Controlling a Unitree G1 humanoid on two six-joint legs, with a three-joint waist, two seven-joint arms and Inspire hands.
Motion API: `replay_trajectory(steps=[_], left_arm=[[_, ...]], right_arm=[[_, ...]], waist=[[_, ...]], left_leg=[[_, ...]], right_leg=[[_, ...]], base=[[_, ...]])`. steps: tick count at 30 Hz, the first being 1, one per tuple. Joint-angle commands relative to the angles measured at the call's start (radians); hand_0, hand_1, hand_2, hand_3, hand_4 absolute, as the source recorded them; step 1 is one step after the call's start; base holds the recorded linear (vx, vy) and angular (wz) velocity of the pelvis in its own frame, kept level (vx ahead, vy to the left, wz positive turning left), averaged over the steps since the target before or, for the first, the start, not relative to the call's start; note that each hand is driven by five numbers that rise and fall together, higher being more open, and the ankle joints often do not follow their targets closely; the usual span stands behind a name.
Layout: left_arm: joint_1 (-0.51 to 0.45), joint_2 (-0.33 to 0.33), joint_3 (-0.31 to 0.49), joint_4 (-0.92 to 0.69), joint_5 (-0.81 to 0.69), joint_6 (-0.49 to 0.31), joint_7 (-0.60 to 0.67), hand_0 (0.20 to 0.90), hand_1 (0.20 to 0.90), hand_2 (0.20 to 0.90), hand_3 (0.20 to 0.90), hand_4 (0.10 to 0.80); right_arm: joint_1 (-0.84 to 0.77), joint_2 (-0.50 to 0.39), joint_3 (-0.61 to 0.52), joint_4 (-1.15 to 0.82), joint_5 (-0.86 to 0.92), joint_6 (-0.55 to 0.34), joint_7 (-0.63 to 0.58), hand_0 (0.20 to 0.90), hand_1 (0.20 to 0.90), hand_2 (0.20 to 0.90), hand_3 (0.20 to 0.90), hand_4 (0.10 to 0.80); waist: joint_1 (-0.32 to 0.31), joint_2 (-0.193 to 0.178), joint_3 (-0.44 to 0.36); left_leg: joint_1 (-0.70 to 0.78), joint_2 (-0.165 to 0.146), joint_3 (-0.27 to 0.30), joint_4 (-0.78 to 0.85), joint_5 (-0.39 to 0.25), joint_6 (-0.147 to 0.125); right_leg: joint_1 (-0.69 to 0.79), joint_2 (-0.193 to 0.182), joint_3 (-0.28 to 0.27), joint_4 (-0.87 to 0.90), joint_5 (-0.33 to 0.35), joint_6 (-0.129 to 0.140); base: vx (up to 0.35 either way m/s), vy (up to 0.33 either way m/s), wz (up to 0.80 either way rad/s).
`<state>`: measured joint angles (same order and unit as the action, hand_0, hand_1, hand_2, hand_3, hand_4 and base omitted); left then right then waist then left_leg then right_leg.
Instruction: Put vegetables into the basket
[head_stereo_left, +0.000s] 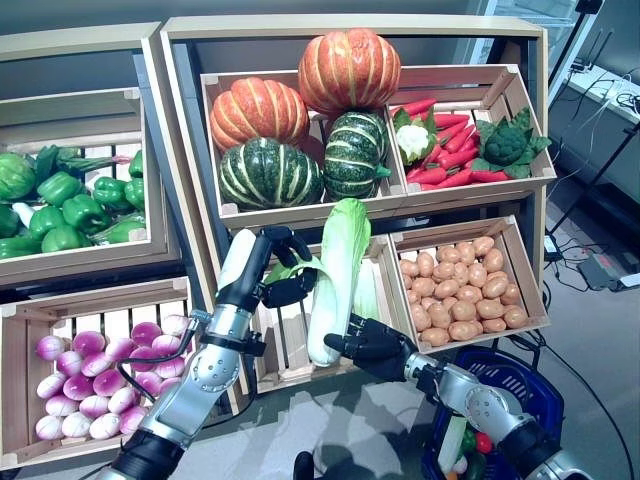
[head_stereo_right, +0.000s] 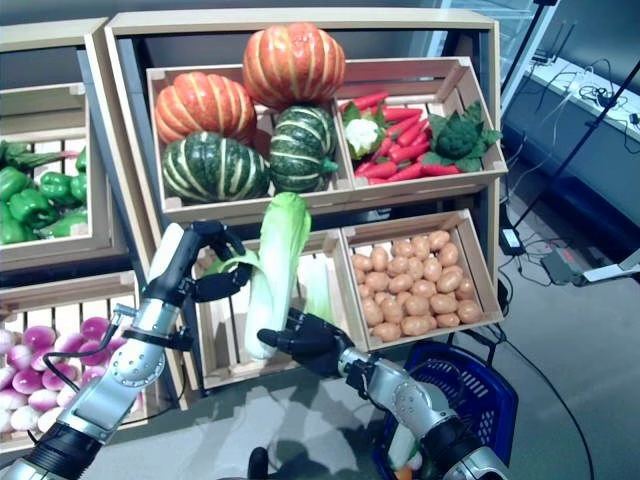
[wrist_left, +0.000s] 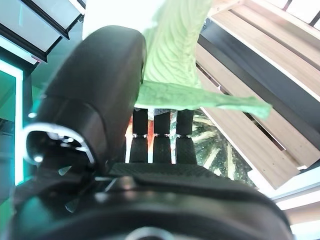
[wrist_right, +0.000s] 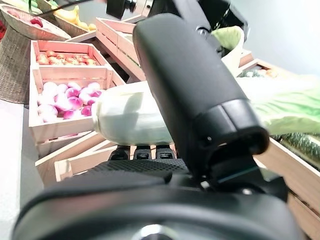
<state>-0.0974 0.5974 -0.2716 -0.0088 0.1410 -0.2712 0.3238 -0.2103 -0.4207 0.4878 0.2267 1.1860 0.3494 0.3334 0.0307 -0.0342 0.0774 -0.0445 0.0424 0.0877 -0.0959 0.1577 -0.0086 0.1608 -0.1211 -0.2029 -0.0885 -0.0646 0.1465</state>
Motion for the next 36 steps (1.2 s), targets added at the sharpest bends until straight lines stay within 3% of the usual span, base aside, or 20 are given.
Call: replay_trajectory(steps=[1,10,11,12,13,35,36], left_arm=[[-0.176,-0.018,-0.001,-0.042,-0.065,-0.108,0.045,0.3,0.3,0.3,0.3,0.4],[-0.172,-0.023,-0.022,-0.016,-0.072,-0.099,0.033,0.3,0.3,0.3,0.3,0.4],[-0.17,-0.024,-0.024,-0.013,-0.072,-0.1,0.036,0.3,0.3,0.3,0.3,0.4],[-0.17,-0.025,-0.024,-0.012,-0.071,-0.101,0.037,0.3,0.3,0.3,0.3,0.4],[-0.17,-0.026,-0.024,-0.008,-0.074,-0.102,0.04,0.3,0.3,0.3,0.3,0.4],[-0.164,-0.028,-0.019,0.0,-0.085,-0.105,0.061,0.3,0.3,0.3,0.3,0.4],[-0.163,-0.027,-0.014,0.001,-0.099,-0.108,0.055,0.498,0.498,0.498,0.498,0.532]], right_arm=[[-0.119,0.049,0.002,-0.11,0.102,-0.055,0.118,0.9,0.9,0.9,0.9,0.8],[-0.12,0.057,0.006,-0.179,0.109,-0.067,0.111,0.9,0.9,0.9,0.9,0.8],[-0.12,0.059,0.007,-0.181,0.112,-0.068,0.106,0.836,0.836,0.836,0.836,0.758],[-0.12,0.06,0.007,-0.181,0.112,-0.067,0.106,0.681,0.681,0.681,0.681,0.654],[-0.116,0.061,0.007,-0.182,0.114,-0.069,0.093,0.3,0.3,0.3,0.3,0.4],[-0.104,0.066,-0.036,-0.181,0.154,-0.115,0.038,0.3,0.3,0.3,0.3,0.4],[-0.101,0.062,-0.045,-0.18,0.156,-0.12,0.038,0.3,0.3,0.3,0.3,0.4]], waist=[[0.025,-0.021,-0.058],[0.02,-0.022,-0.053],[0.019,-0.021,-0.053],[0.019,-0.021,-0.053],[0.019,-0.021,-0.052],[0.011,-0.018,-0.045],[0.01,-0.018,-0.044]], left_leg=[[0.111,0.033,-0.002,0.009,-0.173,-0.053],[0.109,0.034,0.002,0.009,-0.172,-0.054],[0.109,0.034,0.003,0.009,-0.173,-0.053],[0.109,0.034,0.003,0.009,-0.173,-0.053],[0.11,0.034,0.004,0.009,-0.172,-0.053],[0.116,0.043,0.015,0.009,-0.173,-0.057],[0.116,0.044,0.015,0.009,-0.173,-0.057]], right_leg=[[-0.07,-0.086,0.025,0.005,0.103,0.02],[-0.074,-0.088,0.029,0.007,0.103,0.022],[-0.074,-0.088,0.03,0.007,0.103,0.023],[-0.074,-0.088,0.031,0.007,0.103,0.023],[-0.074,-0.088,0.031,0.007,0.104,0.023],[-0.072,-0.082,0.033,0.008,0.1,0.022],[-0.072,-0.081,0.032,0.007,0.1,0.022]], base=[[0.0,0.0,0.0],[0.0,0.0,0.0],[0.0,0.0,0.0],[0.0,0.0,0.0],[0.0,0.0,0.0],[0.0,0.0,0.0],[0.0,0.0,0.0]])
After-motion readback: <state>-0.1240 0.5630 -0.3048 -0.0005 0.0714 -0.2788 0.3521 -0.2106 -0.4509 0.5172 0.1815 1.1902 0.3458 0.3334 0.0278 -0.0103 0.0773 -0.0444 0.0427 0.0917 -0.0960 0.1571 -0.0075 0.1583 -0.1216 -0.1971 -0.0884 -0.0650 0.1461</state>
